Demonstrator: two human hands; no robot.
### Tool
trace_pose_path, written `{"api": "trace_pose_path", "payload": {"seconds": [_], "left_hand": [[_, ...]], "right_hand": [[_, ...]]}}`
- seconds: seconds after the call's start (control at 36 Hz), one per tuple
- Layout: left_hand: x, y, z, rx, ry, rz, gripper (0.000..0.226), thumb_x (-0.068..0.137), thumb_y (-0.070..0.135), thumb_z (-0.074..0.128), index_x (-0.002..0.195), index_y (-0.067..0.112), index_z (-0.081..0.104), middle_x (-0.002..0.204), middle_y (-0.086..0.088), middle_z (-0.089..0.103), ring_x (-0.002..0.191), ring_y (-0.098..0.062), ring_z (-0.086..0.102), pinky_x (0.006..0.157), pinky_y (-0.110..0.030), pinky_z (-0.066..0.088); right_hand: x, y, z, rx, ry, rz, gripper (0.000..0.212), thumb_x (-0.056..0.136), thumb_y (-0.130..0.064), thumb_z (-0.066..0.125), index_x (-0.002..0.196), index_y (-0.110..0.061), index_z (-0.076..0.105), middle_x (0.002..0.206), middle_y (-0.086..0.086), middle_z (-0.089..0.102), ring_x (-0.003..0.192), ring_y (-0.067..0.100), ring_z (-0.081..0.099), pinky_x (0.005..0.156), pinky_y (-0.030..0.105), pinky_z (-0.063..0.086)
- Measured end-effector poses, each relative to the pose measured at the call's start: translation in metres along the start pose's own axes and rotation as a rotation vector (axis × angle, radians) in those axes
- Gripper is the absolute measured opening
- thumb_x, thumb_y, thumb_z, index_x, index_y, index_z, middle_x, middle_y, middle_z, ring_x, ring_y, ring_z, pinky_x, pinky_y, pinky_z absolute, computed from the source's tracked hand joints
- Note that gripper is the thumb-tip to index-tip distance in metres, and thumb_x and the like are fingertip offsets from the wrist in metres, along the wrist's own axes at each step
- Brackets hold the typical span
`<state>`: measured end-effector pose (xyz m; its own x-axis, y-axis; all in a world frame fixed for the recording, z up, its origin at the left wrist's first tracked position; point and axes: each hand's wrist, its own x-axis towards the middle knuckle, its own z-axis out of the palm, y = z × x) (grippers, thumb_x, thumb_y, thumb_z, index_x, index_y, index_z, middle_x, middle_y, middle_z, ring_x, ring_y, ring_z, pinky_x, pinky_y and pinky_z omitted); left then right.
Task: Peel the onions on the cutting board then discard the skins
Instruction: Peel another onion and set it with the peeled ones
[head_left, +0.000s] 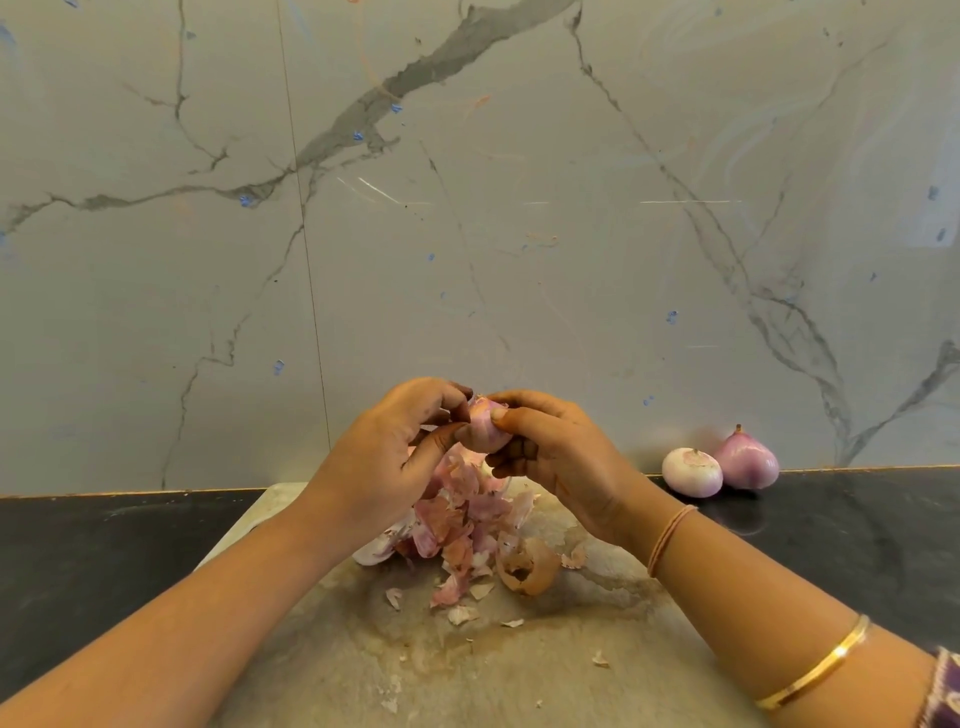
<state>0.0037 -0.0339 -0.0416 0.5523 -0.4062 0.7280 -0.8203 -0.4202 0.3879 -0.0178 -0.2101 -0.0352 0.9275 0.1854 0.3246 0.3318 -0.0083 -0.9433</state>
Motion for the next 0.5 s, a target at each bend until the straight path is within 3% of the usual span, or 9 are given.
{"api": "trace_pose_path", "payload": {"seconds": [0.11,0.19,0.31,0.39,0.44,0.5], "left_hand": [[-0.0006,0.0033,-0.0009,0.036,-0.049,0.005,0.032,0.092,0.011,0.056,0.092,0.043,0.052,0.123,0.022,0.048,0.108,0.005,0.052,0.091,-0.017,0.046],[-0.0014,0.0028,-0.0005,0.102,-0.127,-0.035,0.024,0.093,0.016,0.055,0.089,0.039,0.054,0.124,0.029,0.041,0.108,0.001,0.052,0.092,-0.023,0.046],[-0.0026,0.0002,-0.0003,0.197,-0.171,-0.039,0.023,0.092,0.021,0.057,0.089,0.043,0.049,0.128,0.025,0.038,0.122,-0.001,0.042,0.094,-0.012,0.034],[-0.0025,-0.0010,-0.0001,0.165,-0.105,-0.044,0.027,0.088,0.030,0.062,0.106,0.042,0.047,0.125,0.022,0.042,0.118,0.000,0.044,0.098,-0.024,0.043],[-0.0018,-0.0022,-0.0003,0.111,-0.040,-0.035,0.040,0.085,0.033,0.068,0.115,0.044,0.043,0.123,0.020,0.047,0.114,0.002,0.047,0.094,-0.024,0.046],[-0.0003,-0.0013,-0.0007,0.083,-0.009,0.003,0.039,0.083,0.041,0.067,0.115,0.047,0.045,0.121,0.019,0.049,0.112,0.001,0.049,0.091,-0.020,0.047]], "right_hand": [[0.0030,0.0013,-0.0031,0.093,0.087,0.035,0.018,0.099,-0.016,0.047,0.104,-0.010,0.063,0.091,0.017,0.065,0.076,0.023,0.059,0.070,0.029,0.052],[0.0043,0.0017,-0.0071,0.145,0.153,0.055,0.024,0.099,-0.019,0.046,0.109,-0.004,0.061,0.094,0.018,0.066,0.076,0.020,0.062,0.070,0.027,0.054],[0.0050,0.0015,-0.0082,0.152,0.173,0.069,0.026,0.099,-0.023,0.048,0.109,-0.003,0.061,0.093,0.018,0.066,0.077,0.021,0.062,0.071,0.027,0.054],[0.0043,0.0009,-0.0060,0.098,0.151,0.057,0.022,0.099,-0.024,0.049,0.105,-0.006,0.061,0.091,0.016,0.065,0.077,0.022,0.059,0.070,0.028,0.052],[0.0036,0.0011,-0.0040,0.046,0.130,0.045,0.020,0.099,-0.025,0.051,0.105,-0.008,0.060,0.093,0.016,0.064,0.078,0.023,0.059,0.070,0.028,0.052],[0.0027,0.0012,-0.0017,0.004,0.106,0.036,0.021,0.098,-0.026,0.052,0.106,-0.008,0.059,0.094,0.015,0.063,0.079,0.023,0.059,0.070,0.028,0.051]]}}
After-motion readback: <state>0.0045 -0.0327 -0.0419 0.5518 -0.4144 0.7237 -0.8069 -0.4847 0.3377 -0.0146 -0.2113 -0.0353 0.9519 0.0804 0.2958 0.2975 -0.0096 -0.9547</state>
